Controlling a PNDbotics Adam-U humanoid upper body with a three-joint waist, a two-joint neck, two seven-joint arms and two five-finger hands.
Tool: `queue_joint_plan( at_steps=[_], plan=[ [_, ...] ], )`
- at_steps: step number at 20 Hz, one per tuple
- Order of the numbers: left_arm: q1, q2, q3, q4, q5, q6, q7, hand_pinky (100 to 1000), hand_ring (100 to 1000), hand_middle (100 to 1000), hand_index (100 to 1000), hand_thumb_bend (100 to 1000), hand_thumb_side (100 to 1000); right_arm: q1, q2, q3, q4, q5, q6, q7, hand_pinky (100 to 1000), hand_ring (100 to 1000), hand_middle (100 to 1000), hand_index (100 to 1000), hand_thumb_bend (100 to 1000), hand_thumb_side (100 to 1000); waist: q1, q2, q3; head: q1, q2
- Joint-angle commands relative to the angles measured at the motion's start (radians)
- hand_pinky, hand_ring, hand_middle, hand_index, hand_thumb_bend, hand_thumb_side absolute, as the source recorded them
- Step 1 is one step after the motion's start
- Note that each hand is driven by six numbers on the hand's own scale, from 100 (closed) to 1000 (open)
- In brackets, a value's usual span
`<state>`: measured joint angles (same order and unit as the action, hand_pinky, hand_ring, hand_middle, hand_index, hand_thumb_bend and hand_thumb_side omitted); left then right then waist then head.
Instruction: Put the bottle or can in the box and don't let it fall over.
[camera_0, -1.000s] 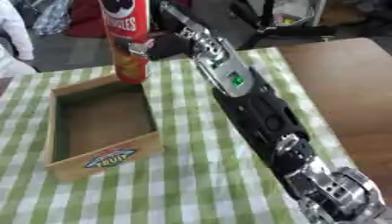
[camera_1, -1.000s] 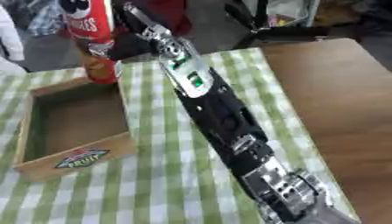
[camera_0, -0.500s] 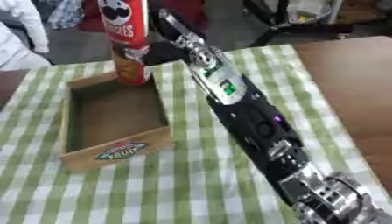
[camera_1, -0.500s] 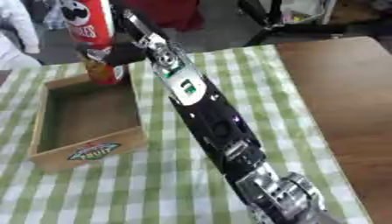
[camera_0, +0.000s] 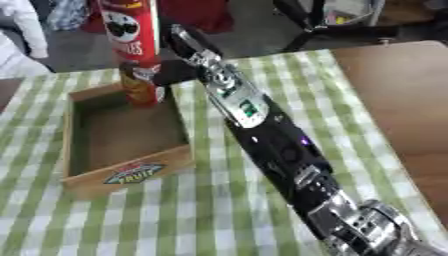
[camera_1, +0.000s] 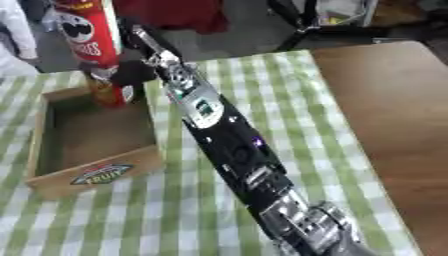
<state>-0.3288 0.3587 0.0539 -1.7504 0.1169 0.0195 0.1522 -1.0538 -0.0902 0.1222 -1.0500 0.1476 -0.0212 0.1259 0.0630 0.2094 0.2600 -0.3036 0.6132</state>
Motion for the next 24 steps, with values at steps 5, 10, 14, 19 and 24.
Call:
queue_joint_plan(
  at_steps=[5, 10, 14, 19, 24],
  plan=[
    [-0.015, 0.016, 0.024, -0.019, -0.004, -0.001, 0.014, 804, 861, 835, 823, 100, 706, -0.018, 0.010, -0.011, 0.024, 0.034, -0.010, -0.025, 941, 463, 386, 323, 101, 100, -0.005, 0.008, 0.055, -0.068, -0.018],
    [-0.021, 0.014, 0.026, -0.024, -0.002, -0.002, 0.017, 804, 861, 835, 820, 100, 697, -0.016, 0.013, -0.008, 0.049, 0.070, -0.024, -0.042, 940, 480, 405, 343, 163, 100, -0.010, 0.012, 0.068, -0.084, -0.021],
    [-0.025, 0.014, 0.025, -0.025, -0.003, -0.002, 0.017, 804, 861, 835, 820, 100, 703, -0.010, 0.014, 0.000, 0.067, 0.108, -0.036, -0.009, 918, 668, 566, 542, 218, 100, -0.011, 0.014, 0.067, -0.071, -0.024],
    [-0.029, 0.015, 0.024, -0.027, -0.005, -0.002, 0.016, 804, 861, 836, 820, 100, 702, -0.006, 0.014, 0.003, 0.089, 0.154, -0.010, 0.073, 993, 1000, 915, 900, 196, 464, -0.010, 0.013, 0.064, -0.060, -0.017],
    [-0.029, 0.015, 0.025, -0.027, -0.005, -0.001, 0.016, 804, 862, 836, 820, 100, 702, -0.004, 0.010, -0.015, 0.074, 0.187, -0.005, 0.081, 993, 1000, 916, 905, 184, 567, -0.011, 0.011, 0.061, -0.052, -0.011]
  ],
)
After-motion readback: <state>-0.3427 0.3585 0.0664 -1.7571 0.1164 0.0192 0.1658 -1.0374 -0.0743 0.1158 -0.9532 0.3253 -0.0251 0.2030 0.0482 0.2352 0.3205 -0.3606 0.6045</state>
